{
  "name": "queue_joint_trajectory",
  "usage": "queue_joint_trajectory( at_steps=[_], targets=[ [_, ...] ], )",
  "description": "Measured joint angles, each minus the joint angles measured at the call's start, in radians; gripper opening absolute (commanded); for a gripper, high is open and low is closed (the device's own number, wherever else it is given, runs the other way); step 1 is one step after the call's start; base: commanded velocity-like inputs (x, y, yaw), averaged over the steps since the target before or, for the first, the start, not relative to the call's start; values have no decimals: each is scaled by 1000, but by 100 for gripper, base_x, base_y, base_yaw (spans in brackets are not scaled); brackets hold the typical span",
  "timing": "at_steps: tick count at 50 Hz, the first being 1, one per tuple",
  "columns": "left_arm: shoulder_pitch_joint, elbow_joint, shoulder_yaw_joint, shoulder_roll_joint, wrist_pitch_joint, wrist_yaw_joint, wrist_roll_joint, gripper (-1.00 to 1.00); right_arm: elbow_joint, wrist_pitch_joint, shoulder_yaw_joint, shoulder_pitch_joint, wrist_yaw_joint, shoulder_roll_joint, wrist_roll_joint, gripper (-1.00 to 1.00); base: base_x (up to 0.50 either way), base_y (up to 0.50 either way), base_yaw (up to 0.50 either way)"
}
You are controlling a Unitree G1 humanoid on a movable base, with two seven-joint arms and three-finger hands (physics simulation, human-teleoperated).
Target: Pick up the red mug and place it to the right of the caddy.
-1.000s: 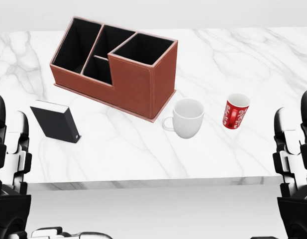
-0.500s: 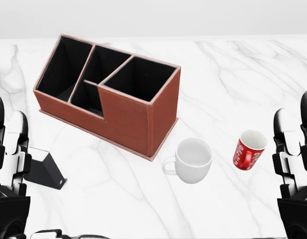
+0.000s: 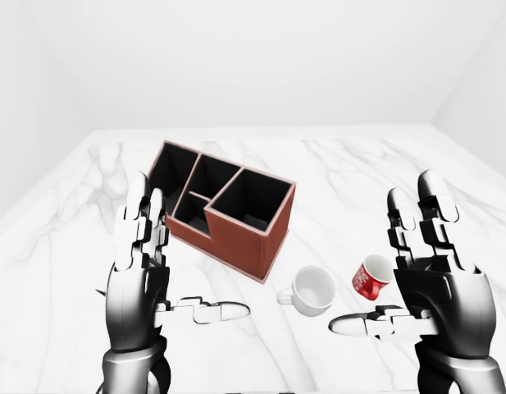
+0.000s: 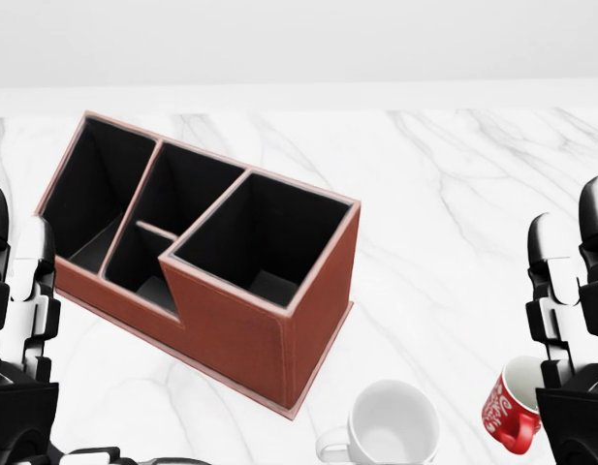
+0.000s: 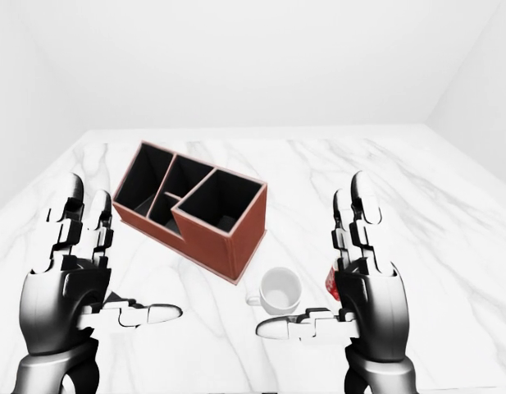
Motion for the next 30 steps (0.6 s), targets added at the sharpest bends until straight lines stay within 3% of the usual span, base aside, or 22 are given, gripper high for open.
queue_joint_trajectory(
  at_steps=[22,30],
  targets=[
    [-4,-3,7,-2,0,-5,-1,100,6,0,8,0,-8,-4,0,100,50,-2,0],
    [-3,-3,9,-2,0,-7,-2,100,5,0,6,-5,-12,-3,11,100,4,0,0]
  ],
)
